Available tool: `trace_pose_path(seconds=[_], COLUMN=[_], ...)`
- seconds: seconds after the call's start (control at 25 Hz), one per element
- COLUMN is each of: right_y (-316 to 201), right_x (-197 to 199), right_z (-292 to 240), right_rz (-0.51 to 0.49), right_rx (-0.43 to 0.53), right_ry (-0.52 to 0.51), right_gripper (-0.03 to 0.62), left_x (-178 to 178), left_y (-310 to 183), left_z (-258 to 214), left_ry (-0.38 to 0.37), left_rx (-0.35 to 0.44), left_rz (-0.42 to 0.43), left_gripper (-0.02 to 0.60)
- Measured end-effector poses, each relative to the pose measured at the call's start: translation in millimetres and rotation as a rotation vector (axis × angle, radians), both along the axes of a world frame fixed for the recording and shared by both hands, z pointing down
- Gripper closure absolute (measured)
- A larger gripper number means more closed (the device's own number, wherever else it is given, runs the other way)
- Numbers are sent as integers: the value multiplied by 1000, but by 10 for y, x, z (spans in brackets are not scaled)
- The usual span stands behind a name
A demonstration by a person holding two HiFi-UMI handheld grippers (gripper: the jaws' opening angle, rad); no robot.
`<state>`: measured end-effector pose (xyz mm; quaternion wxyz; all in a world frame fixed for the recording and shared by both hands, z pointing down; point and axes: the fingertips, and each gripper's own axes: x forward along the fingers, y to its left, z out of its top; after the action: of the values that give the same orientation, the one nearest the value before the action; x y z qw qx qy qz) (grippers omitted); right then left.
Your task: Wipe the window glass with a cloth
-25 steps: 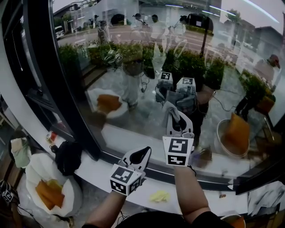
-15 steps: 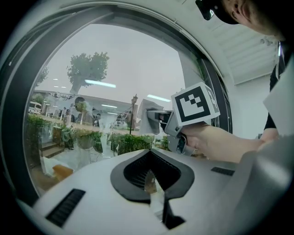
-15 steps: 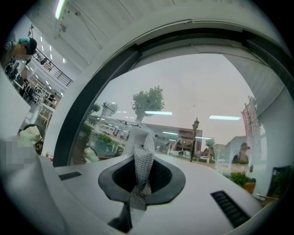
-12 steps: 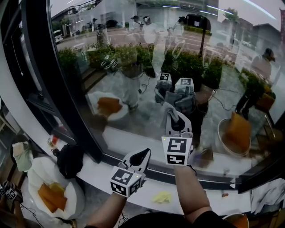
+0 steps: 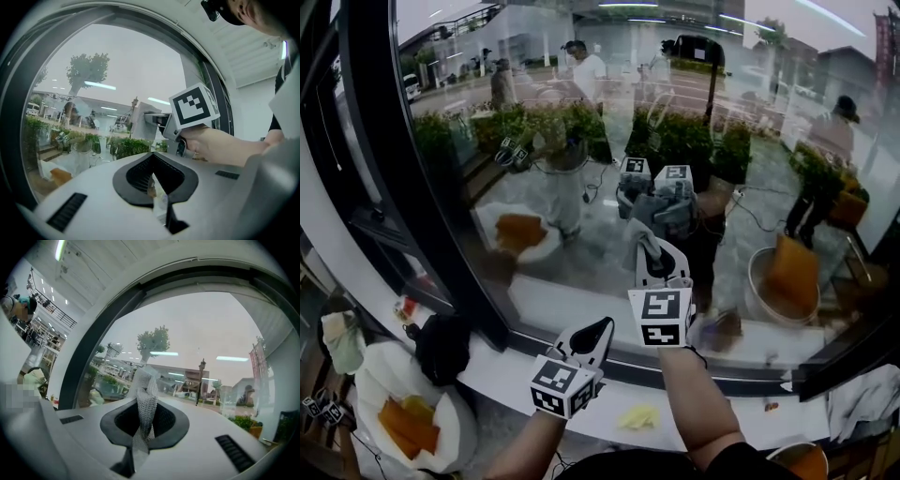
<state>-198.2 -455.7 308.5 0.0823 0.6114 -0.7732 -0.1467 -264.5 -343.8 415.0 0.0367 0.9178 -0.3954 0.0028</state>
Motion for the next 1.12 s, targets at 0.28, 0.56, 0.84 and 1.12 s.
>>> trace_pose_path(seconds=[0.28, 0.56, 0.84, 1.12], right_y=[151, 154, 138, 110], right_x=[-5, 252, 531, 482], right_z=[-269, -865, -1066, -1023], right_rz=[-25, 39, 149, 150], right_rx=[64, 154, 181, 184], right_ry=[10, 12, 61, 126], right_gripper=[553, 553, 553, 553], left_x=[223, 535, 745, 763], left_y=[33, 39, 95, 113], left_z=[-31, -242, -235, -170], left_ry=[11, 10, -2, 24], left_rx=[2, 25, 47, 26], left_rz=[32, 107, 175, 173], left_gripper=[574, 574, 574, 574])
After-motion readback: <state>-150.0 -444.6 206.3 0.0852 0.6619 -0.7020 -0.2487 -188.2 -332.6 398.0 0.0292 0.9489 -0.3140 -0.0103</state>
